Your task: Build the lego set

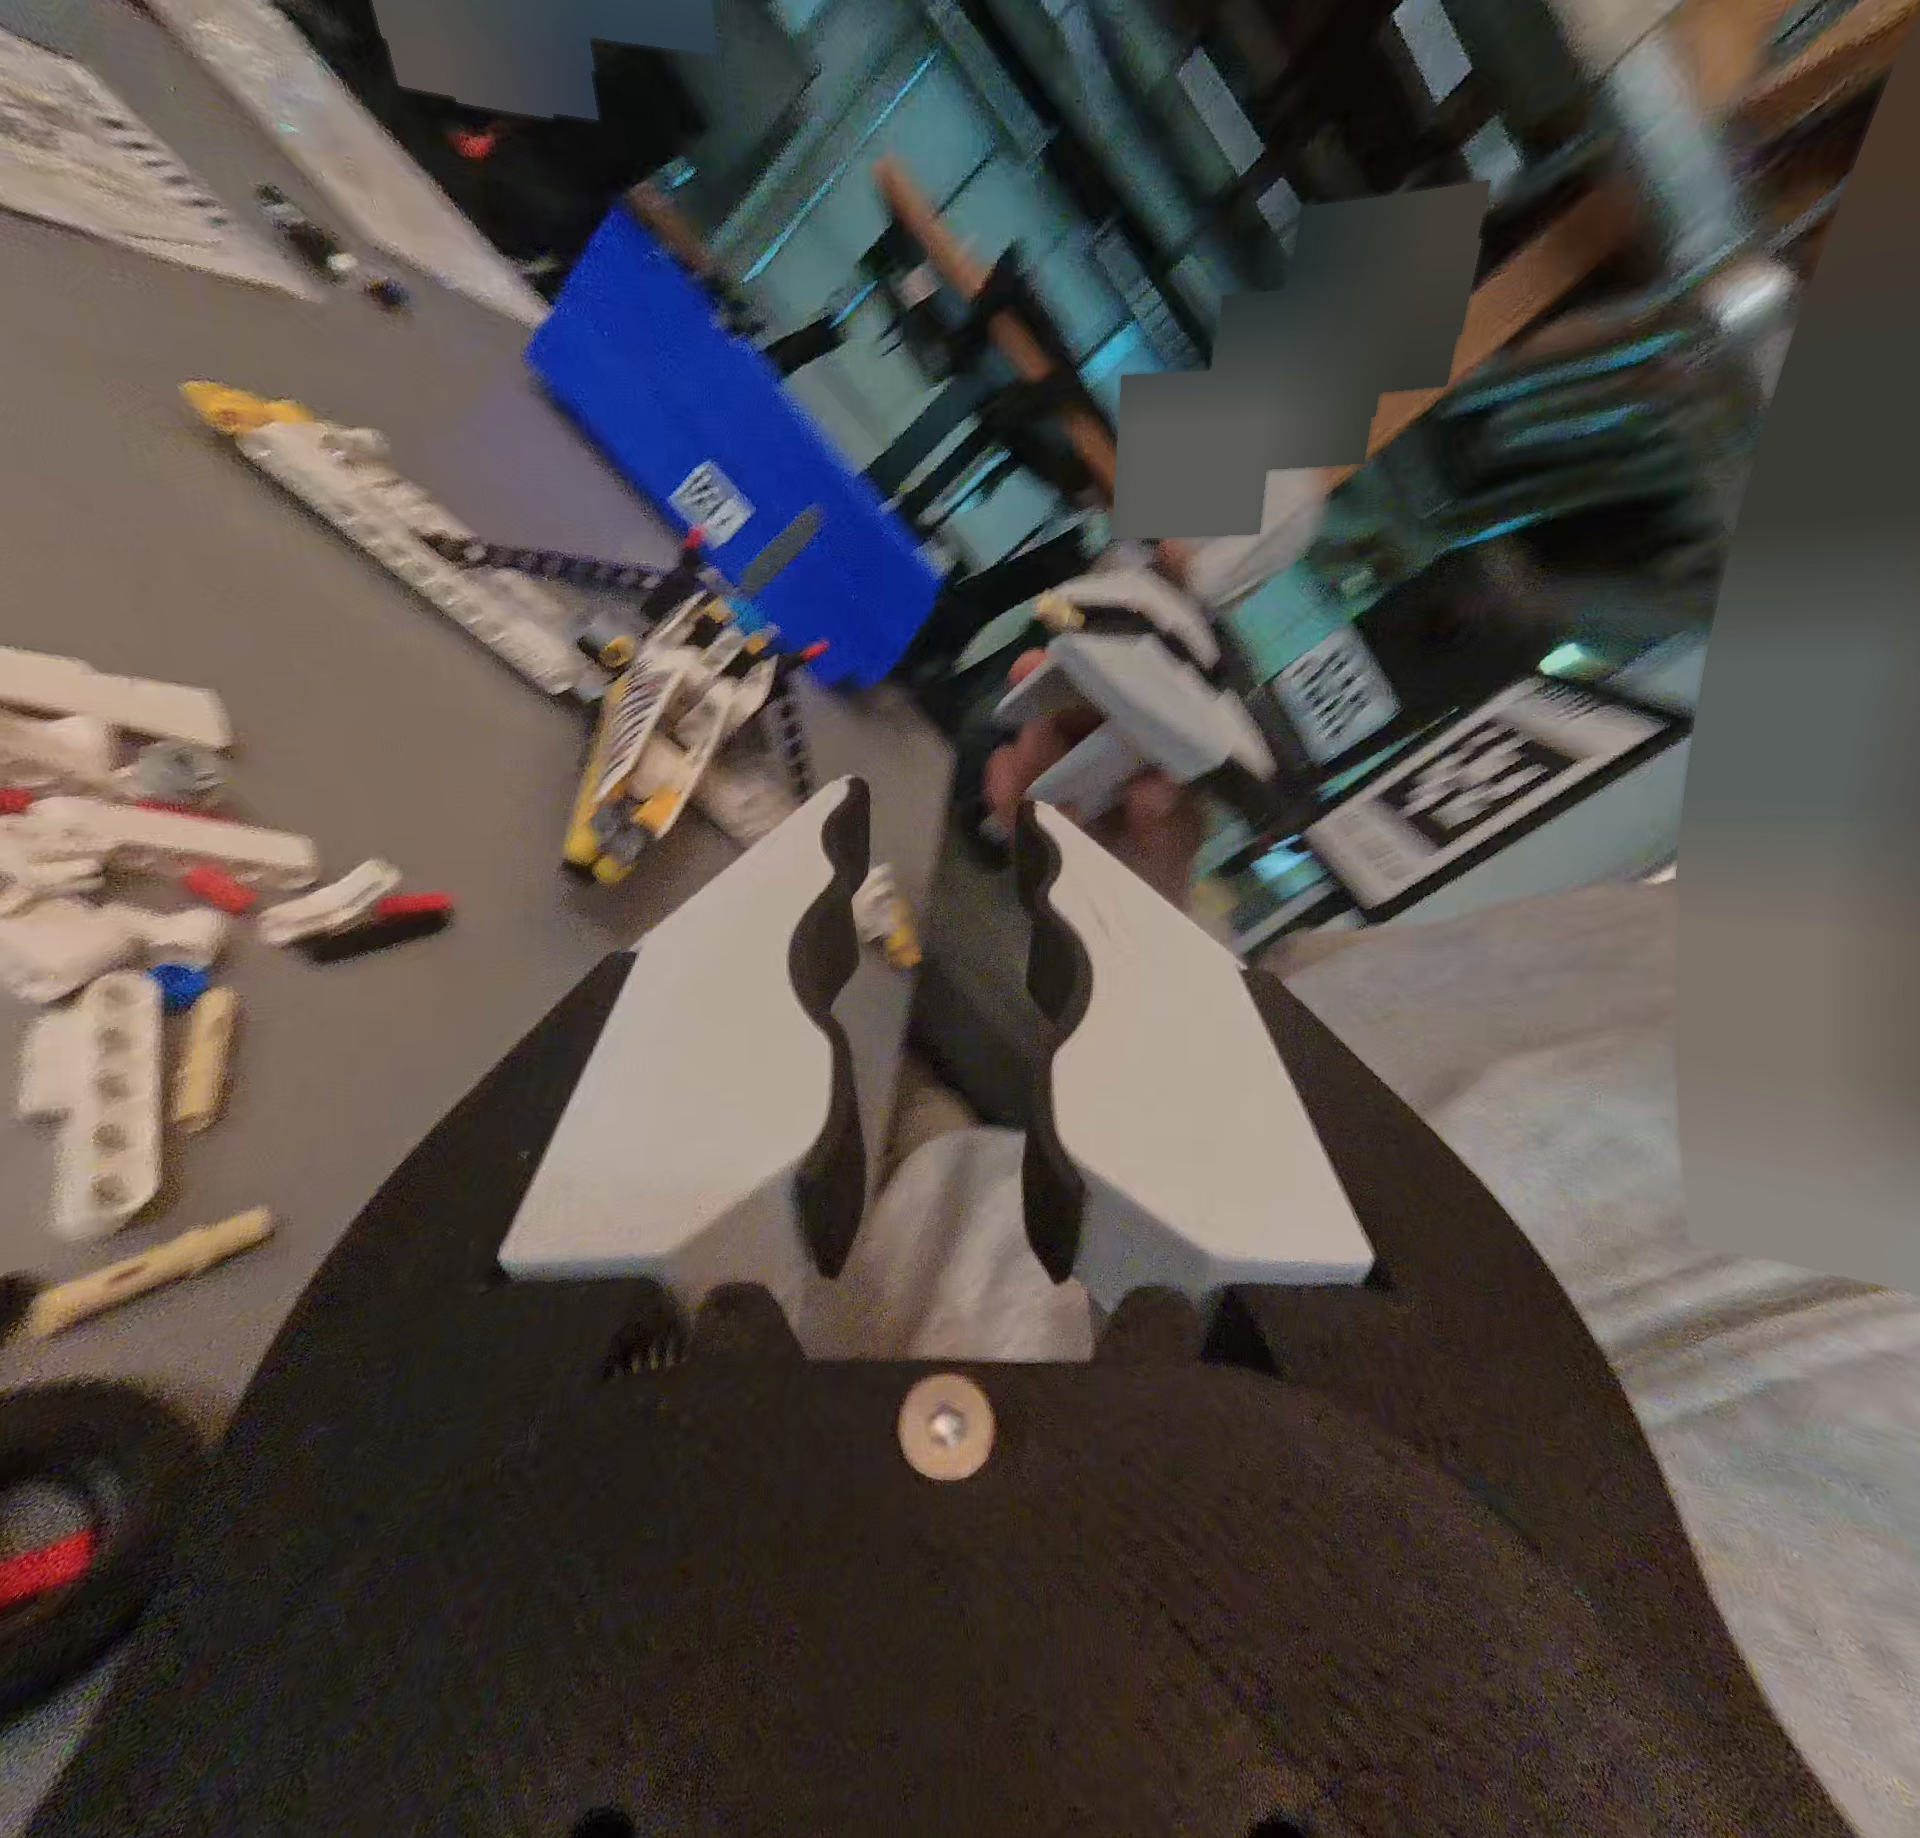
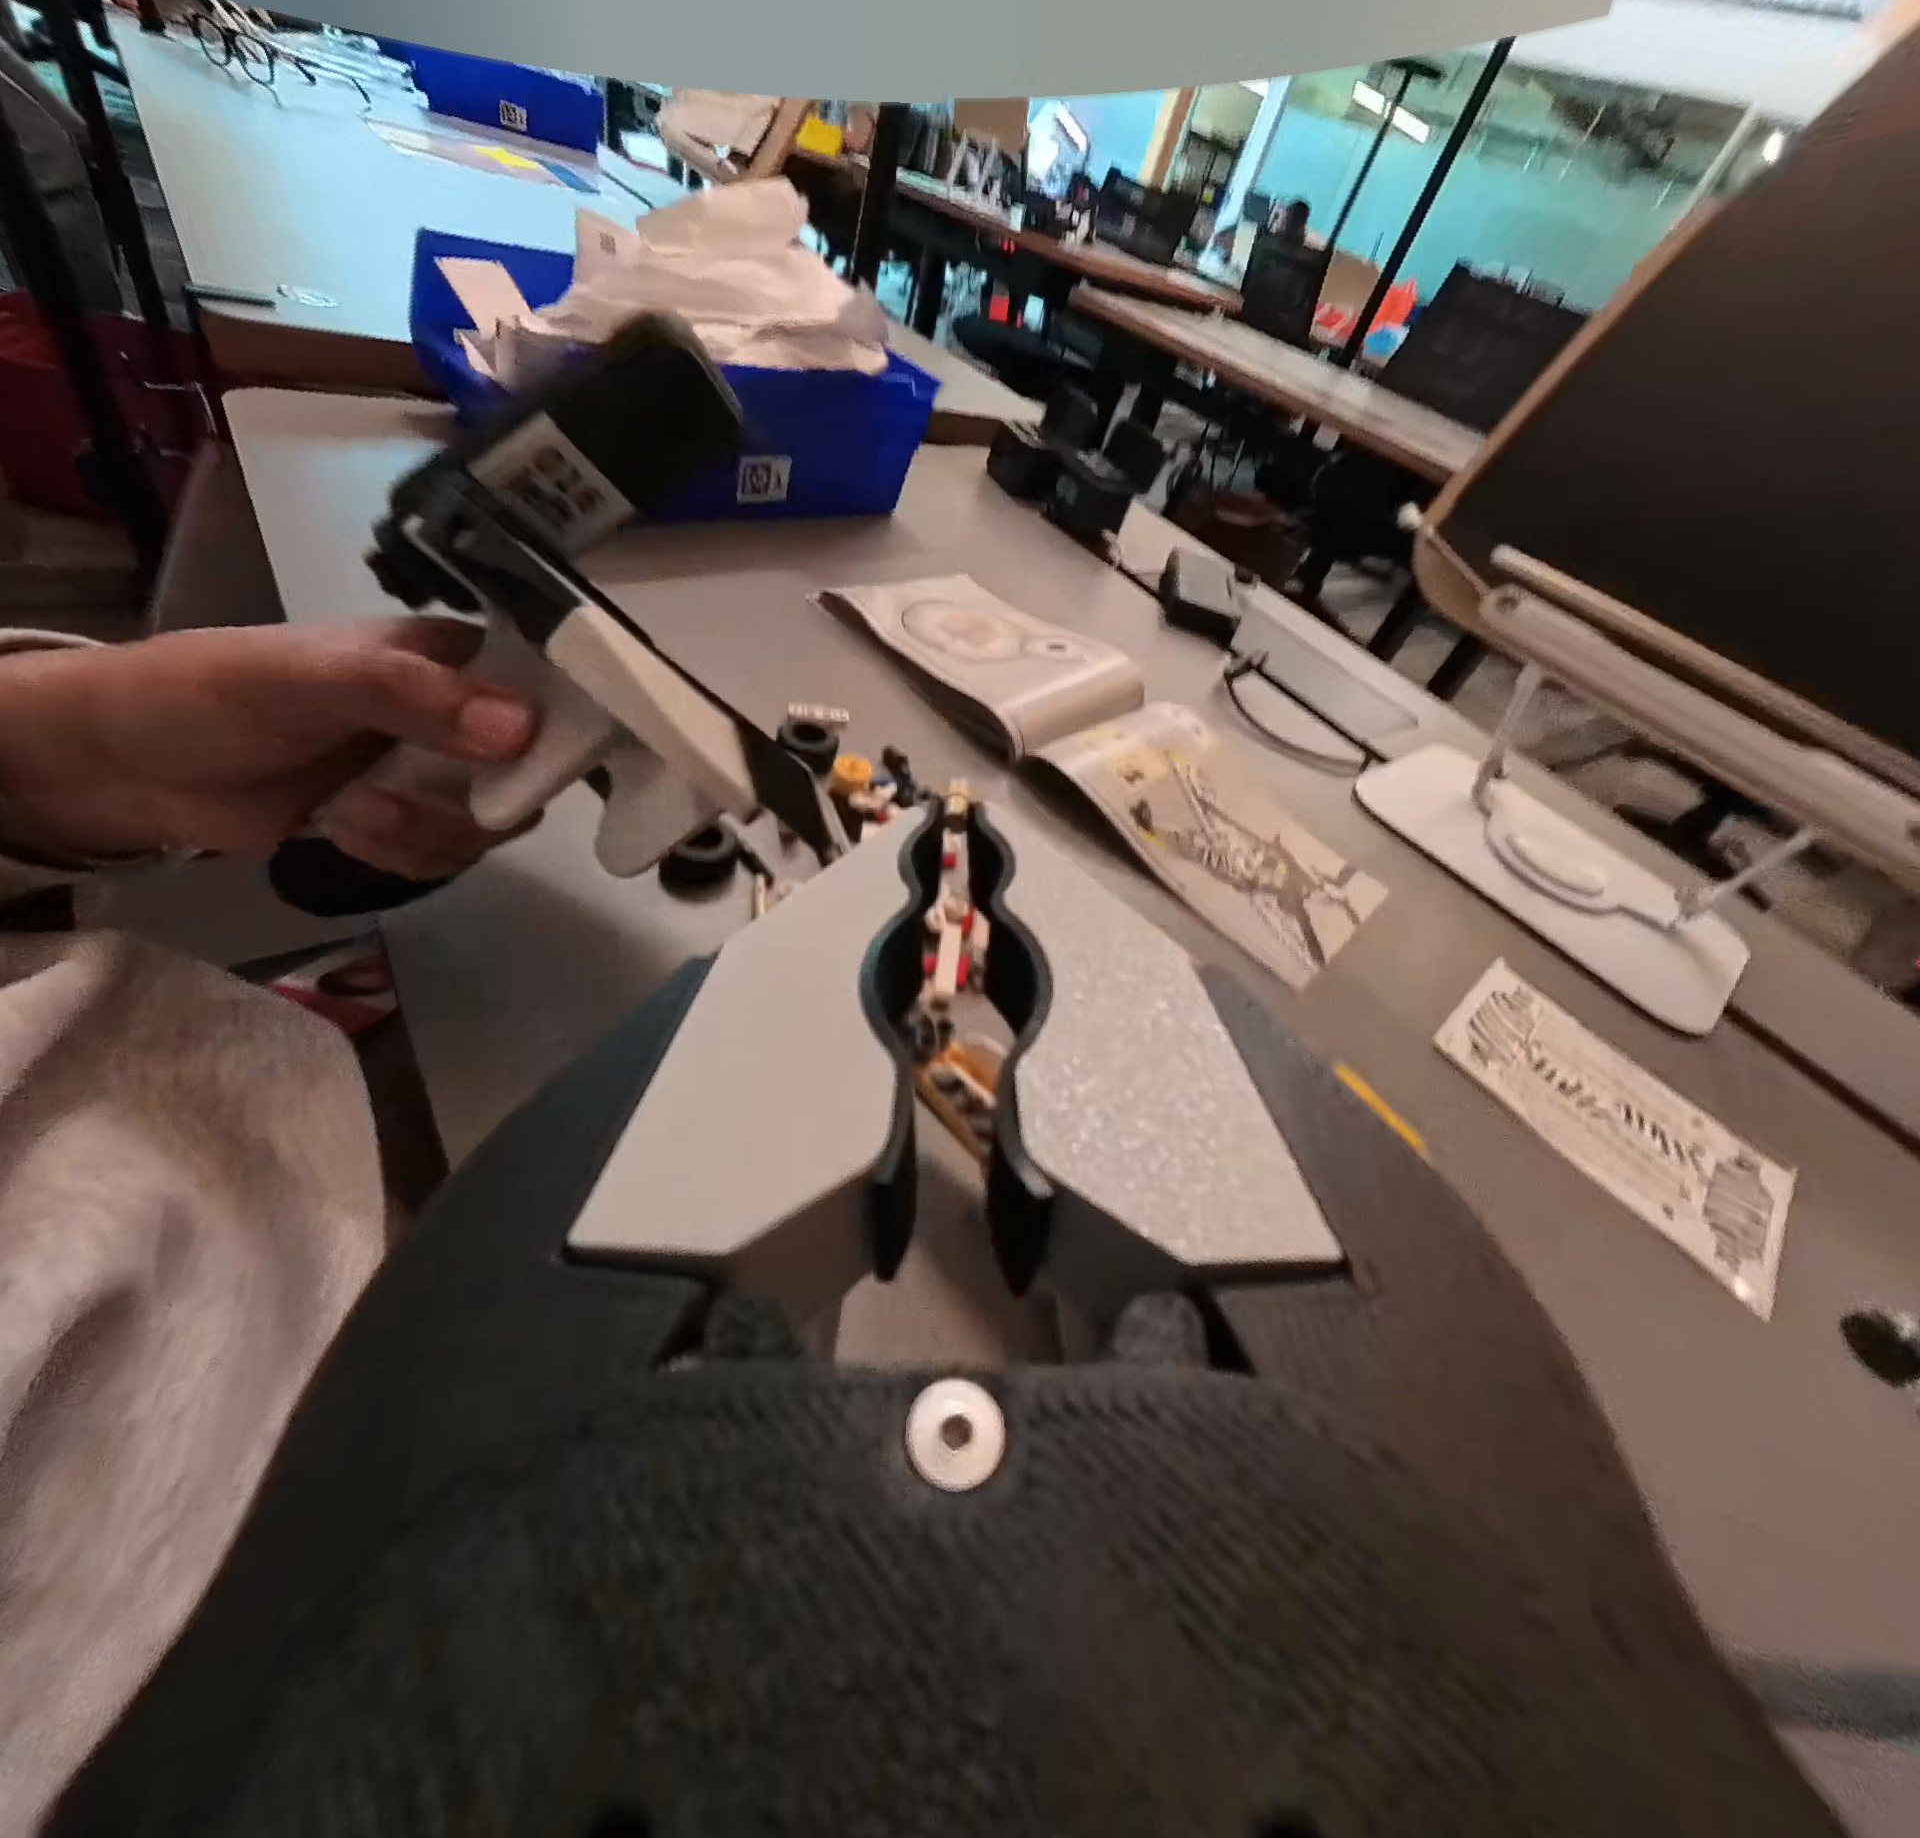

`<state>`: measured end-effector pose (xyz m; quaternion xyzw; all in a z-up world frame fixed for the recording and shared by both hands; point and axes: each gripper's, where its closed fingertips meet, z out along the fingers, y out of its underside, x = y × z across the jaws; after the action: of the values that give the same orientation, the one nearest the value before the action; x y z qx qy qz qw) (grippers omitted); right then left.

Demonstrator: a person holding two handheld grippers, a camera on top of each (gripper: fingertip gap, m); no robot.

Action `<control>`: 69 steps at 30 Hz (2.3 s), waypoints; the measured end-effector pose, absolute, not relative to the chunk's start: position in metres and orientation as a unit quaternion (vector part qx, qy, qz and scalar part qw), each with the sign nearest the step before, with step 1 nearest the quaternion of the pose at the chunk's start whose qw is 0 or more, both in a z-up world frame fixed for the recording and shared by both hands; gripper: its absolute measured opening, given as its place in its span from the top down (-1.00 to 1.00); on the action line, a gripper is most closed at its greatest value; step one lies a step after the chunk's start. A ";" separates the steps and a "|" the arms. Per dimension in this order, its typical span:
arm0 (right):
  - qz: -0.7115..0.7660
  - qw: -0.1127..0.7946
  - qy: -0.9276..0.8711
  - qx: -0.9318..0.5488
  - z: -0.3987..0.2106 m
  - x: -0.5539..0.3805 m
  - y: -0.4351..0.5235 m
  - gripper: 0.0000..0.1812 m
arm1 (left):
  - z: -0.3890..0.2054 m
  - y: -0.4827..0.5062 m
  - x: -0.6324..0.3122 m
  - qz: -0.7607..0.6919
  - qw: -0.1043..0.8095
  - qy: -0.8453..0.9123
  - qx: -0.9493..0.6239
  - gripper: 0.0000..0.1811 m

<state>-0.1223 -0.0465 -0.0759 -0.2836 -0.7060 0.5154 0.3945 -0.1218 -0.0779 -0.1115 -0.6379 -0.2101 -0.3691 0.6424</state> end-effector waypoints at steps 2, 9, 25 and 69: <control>0.510 0.367 -0.714 -0.309 -0.086 -0.117 -0.033 0.98 | -0.131 -0.073 -0.113 -0.305 0.616 -0.199 -0.698 0.69; 0.509 0.310 -0.718 -0.361 -0.120 -0.100 -0.019 0.97 | -0.186 -0.054 -0.088 -0.201 0.496 -0.167 -0.828 0.76; 0.494 0.220 -0.744 -0.392 -0.168 -0.090 -0.044 0.97 | -0.207 -0.053 -0.095 -0.176 0.459 -0.171 -0.854 0.98; 0.615 0.086 -0.668 -0.410 -0.145 -0.087 -0.076 0.98 | -0.137 -0.084 -0.092 -0.470 0.577 -0.150 -0.651 0.97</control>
<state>-0.0874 -0.0763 -0.1455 -0.4099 -0.6677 0.6154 0.0855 -0.0917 -0.0839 -0.1369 -0.6505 -0.1502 -0.4703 0.5771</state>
